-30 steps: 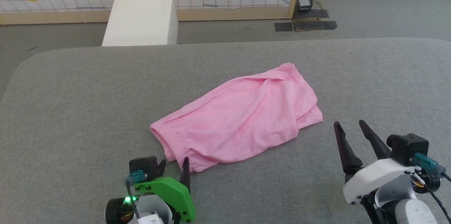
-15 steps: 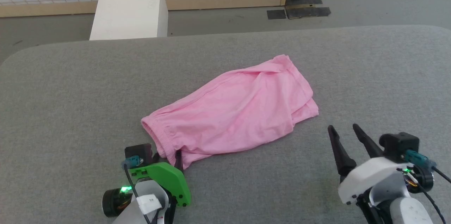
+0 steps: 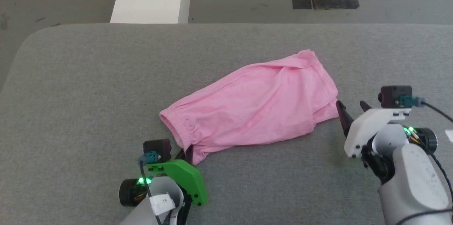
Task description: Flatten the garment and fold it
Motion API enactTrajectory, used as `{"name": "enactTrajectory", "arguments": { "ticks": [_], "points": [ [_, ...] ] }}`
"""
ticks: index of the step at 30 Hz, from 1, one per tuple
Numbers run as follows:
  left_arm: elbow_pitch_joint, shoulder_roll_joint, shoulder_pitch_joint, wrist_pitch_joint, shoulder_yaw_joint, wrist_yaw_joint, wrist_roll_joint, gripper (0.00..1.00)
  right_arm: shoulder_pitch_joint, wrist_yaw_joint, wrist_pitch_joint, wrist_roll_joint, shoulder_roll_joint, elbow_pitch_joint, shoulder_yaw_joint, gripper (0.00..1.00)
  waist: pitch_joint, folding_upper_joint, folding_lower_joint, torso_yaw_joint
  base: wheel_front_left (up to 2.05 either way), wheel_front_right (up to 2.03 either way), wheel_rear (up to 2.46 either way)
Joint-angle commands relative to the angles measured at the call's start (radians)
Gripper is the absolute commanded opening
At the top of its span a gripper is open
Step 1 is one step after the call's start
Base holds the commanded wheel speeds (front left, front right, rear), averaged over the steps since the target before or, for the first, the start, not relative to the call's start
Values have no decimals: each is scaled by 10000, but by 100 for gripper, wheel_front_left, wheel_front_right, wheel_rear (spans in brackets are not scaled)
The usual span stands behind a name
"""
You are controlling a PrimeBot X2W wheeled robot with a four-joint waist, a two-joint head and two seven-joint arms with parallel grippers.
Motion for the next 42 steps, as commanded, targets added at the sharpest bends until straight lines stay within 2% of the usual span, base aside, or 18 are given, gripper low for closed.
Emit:
{"name": "enactTrajectory", "arguments": {
  "ticks": [1, 9, 10, 11, 12, 13, 14, 17, 20, 26, 31, 33, 36, 41, 42],
  "points": [
    [7, -46, -134, -29, -42, -69, 119, 0, -382, -15, 192, -19, -2, 332, -106, 100, 238, -1, 0, 223, 0, 0, 0],
    [-113, -56, -458, -85, -121, -175, 202, 0, -1945, -15, 1554, -800, -1, 2101, -243, 100, 830, -1, 0, 500, 0, 0, 0],
    [-115, -57, -480, -87, -133, -207, 197, 0, -2052, -15, 1780, -1039, -1, 2270, -215, 98, 864, -1, 0, 505, 0, 0, 0],
    [-111, -57, -489, -95, -135, -222, 190, 0, -2116, -15, 1971, -1187, -1, 2385, -193, 81, 877, -1, 0, 504, 0, 0, 0],
    [-103, -52, -495, -101, -143, -241, 184, 0, -2167, -15, 2186, -1334, -1, 2485, -141, 42, 880, -1, 0, 497, 0, 0, 0],
    [-91, -43, -492, -102, -151, -257, 180, 0, -2175, -15, 2348, -1452, -1, 2533, -99, 32, 864, -1, 0, 488, 0, 0, 0],
    [-71, -28, -475, -105, -157, -270, 170, 0, -2145, -15, 2514, -1593, -1, 2535, -27, 2, 820, -1, 0, 469, 0, 0, 0],
    [-42, 47, -383, -106, -146, -294, 123, 0, -1876, -15, 2700, -1590, -1, 2293, 94, 0, 596, -1, 0, 385, 0, 0, 0],
    [-176, 234, -240, -28, -175, -365, 89, 0, -1330, -15, 2573, -1258, -1, 1555, 264, 0, 263, -1, 0, 239, 0, 0, 0],
    [-938, 1016, 197, 421, -330, -503, 116, 0, 523, -15, 2545, -330, -1, -896, 559, 0, -474, -1, 0, -148, 0, 0, 0],
    [-2051, 1758, 839, 1311, -441, -695, -264, 0, 2720, -15, 3063, 573, -1, -3161, 521, 0, -945, -1, 0, -465, 0, 0, 0],
    [-2445, 2096, 1107, 1688, -466, -602, -357, 0, 3518, -15, 3201, 892, -1, -3795, 447, 0, -1052, -1, 0, -580, 0, 0, 0],
    [-2919, 2420, 1530, 2177, -471, -430, -597, 0, 4436, -15, 3233, 1221, -1, -4240, 375, 0, -1133, -1, 0, -727, 0, 0, 0],
    [-3232, 2669, 2089, 2934, -778, -264, -826, 0, 5241, -15, 2868, 1525, -1, -3908, 366, 0, -1106, -1, 0, -868, 0, 0, 0],
    [-3256, 2662, 2147, 2968, -803, -230, -843, 11, 5272, -15, 2743, 1576, -1, -3812, 336, 0, -1102, -1, 0, -874, 0, 0, 0]
  ]
}}
